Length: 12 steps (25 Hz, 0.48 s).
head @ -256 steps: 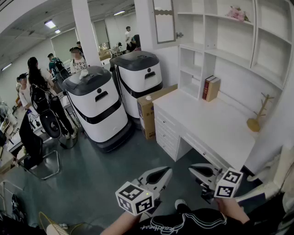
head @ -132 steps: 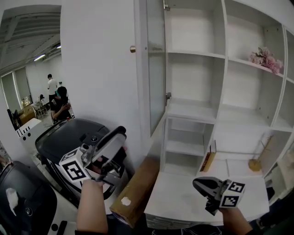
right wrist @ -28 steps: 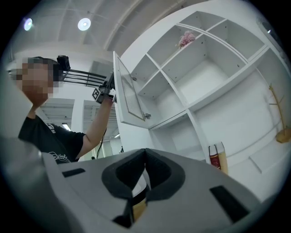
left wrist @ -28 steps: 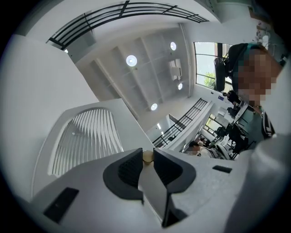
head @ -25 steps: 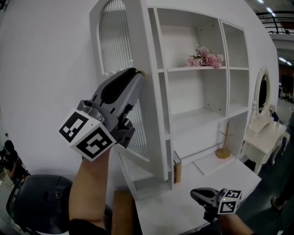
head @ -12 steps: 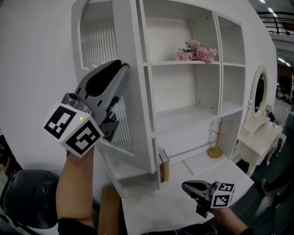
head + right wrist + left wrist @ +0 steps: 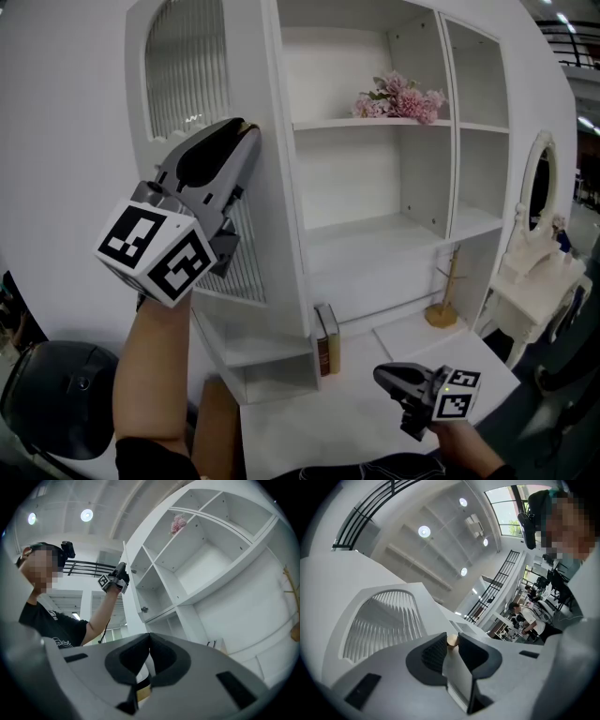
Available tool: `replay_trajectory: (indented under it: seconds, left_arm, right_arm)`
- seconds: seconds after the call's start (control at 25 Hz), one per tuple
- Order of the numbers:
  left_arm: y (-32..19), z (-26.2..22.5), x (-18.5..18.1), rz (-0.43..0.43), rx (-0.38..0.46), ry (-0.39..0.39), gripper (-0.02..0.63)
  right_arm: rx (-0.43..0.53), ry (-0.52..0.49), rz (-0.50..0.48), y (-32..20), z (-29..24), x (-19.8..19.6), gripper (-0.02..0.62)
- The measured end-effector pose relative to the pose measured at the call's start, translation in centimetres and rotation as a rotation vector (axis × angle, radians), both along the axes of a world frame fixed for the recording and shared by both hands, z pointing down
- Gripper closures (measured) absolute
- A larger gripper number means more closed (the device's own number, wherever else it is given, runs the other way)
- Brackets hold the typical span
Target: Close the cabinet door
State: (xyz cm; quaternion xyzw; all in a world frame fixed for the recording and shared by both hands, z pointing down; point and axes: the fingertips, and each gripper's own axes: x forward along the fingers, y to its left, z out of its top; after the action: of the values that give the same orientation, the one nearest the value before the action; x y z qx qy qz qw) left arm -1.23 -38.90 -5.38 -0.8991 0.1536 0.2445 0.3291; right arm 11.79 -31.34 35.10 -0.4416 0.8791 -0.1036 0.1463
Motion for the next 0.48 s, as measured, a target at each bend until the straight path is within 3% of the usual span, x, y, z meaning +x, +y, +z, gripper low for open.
replay_trajectory:
  seconds: [0.48]
  left_arm:
    - [-2.3, 0.0, 2.6, -0.053, -0.003, 0.002, 0.526]
  right_arm:
    - [0.012, 0.018, -0.013, -0.8, -0.4, 2.9, 0.589]
